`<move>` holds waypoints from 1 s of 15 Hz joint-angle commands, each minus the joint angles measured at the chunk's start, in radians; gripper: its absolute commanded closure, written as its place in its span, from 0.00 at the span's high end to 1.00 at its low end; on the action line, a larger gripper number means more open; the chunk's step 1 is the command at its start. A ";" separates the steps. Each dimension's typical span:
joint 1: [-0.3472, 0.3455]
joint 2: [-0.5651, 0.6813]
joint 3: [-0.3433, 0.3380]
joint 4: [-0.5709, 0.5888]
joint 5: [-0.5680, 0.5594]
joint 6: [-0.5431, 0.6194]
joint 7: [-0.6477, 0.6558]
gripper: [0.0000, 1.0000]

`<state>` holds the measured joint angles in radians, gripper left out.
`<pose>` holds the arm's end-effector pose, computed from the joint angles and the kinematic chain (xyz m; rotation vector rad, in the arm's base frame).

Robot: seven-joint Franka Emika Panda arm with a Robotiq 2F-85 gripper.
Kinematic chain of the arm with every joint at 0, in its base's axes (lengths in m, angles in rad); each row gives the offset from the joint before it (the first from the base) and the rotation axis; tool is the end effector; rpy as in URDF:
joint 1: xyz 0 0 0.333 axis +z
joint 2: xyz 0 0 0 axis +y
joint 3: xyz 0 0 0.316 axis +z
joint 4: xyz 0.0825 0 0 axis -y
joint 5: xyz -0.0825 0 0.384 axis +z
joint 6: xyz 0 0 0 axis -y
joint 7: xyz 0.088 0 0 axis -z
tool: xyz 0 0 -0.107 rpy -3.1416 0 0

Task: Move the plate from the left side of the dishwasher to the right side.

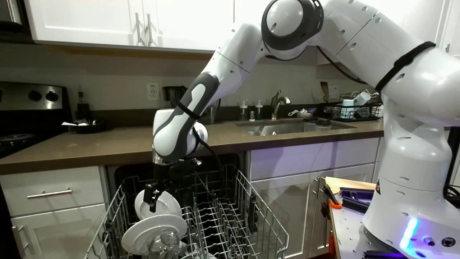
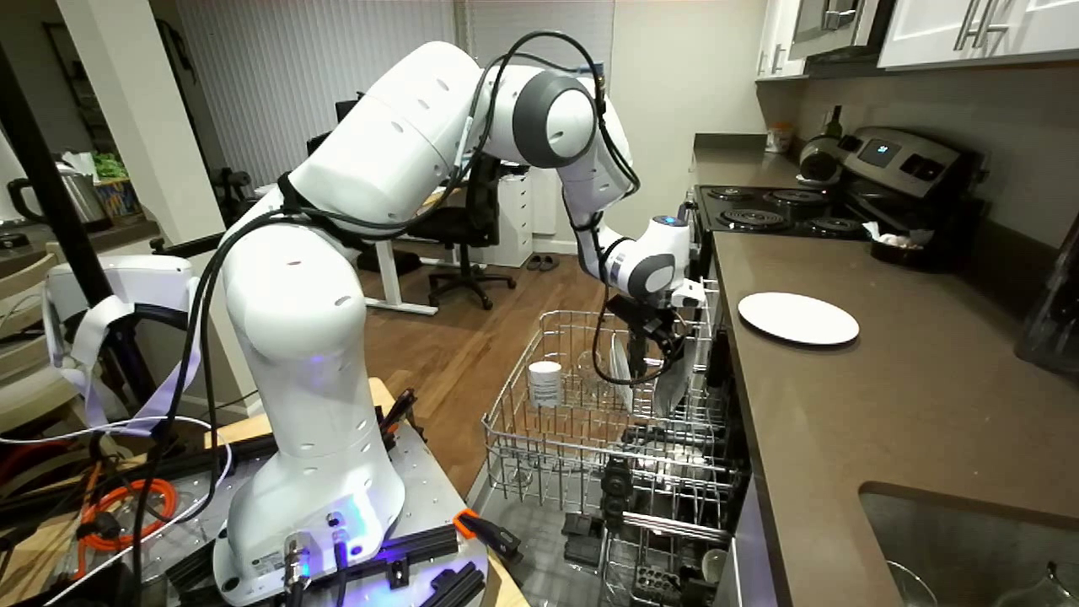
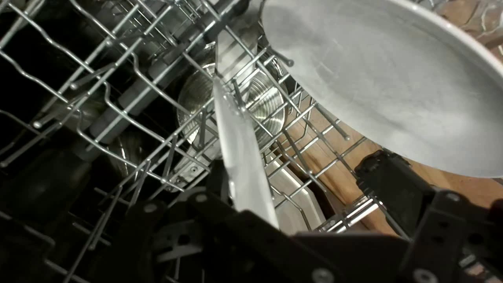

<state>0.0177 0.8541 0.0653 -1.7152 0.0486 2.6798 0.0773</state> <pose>0.6674 0.0503 0.1045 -3.0553 0.0943 -0.1610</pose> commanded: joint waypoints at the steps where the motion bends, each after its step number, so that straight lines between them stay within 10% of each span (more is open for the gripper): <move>1: -0.019 -0.016 0.027 0.012 0.026 0.008 -0.038 0.95; 2: -0.022 -0.016 0.032 0.018 0.027 0.008 -0.043 0.83; 7: -0.054 0.005 0.074 0.057 0.036 0.002 -0.099 1.00; 15: -0.069 0.024 0.091 0.078 0.027 -0.020 -0.145 0.33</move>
<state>-0.0349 0.8643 0.1341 -1.6576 0.0498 2.6780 -0.0133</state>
